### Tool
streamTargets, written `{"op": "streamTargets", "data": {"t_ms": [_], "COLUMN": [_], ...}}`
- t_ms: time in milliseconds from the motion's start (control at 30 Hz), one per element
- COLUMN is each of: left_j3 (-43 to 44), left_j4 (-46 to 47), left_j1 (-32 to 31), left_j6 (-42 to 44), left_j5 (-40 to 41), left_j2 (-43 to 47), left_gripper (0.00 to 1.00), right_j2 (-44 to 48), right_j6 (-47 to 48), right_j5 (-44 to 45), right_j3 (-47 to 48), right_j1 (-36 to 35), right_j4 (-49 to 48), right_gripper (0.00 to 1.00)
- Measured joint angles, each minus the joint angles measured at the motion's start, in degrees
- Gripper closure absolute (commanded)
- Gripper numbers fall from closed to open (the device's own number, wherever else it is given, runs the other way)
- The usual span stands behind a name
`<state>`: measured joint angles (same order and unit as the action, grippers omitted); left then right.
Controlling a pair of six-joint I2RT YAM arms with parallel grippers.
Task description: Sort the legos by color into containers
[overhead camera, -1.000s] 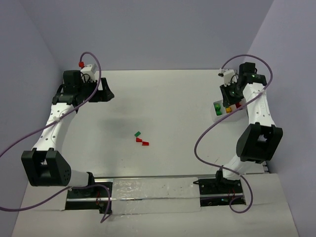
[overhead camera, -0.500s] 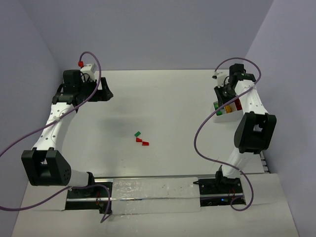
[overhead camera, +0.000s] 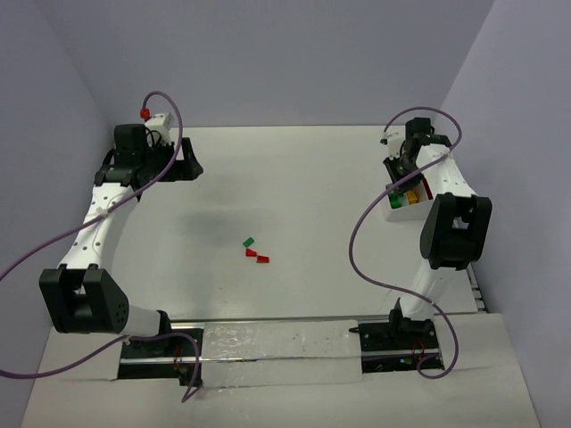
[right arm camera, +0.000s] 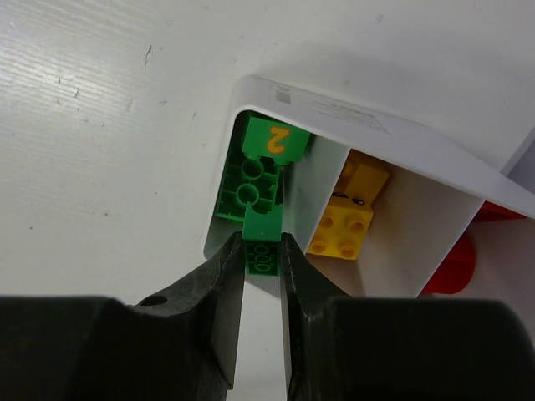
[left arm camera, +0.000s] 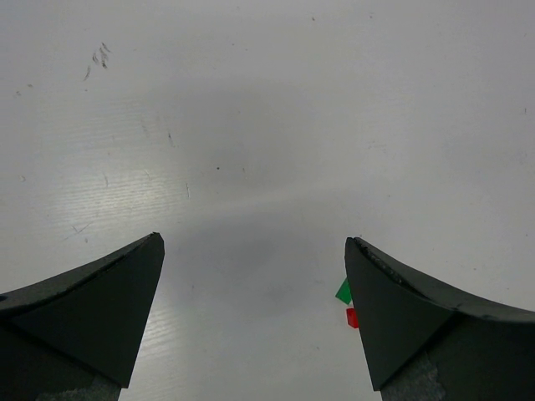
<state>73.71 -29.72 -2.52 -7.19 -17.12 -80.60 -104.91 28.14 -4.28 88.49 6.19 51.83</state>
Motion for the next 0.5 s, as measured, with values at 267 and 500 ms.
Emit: {"op": "streamTargets", "data": {"t_ms": [267, 500], "left_j3": [0.7, 1.49], "left_j4": [-0.6, -1.17], "left_j1": [0.0, 0.0], "left_j6": [0.9, 1.48], "left_j5": [0.03, 0.15], "left_j2": [-0.41, -1.0], "left_gripper": [0.01, 0.01], "right_j2": [-1.37, -1.41], "right_j6": [-0.63, -1.26], "right_j5": [1.24, 2.4], "right_j3": [0.04, 0.62], "right_j1": [-0.79, -1.81], "right_j4": [-0.45, -0.39], "right_gripper": [0.65, 0.53]}}
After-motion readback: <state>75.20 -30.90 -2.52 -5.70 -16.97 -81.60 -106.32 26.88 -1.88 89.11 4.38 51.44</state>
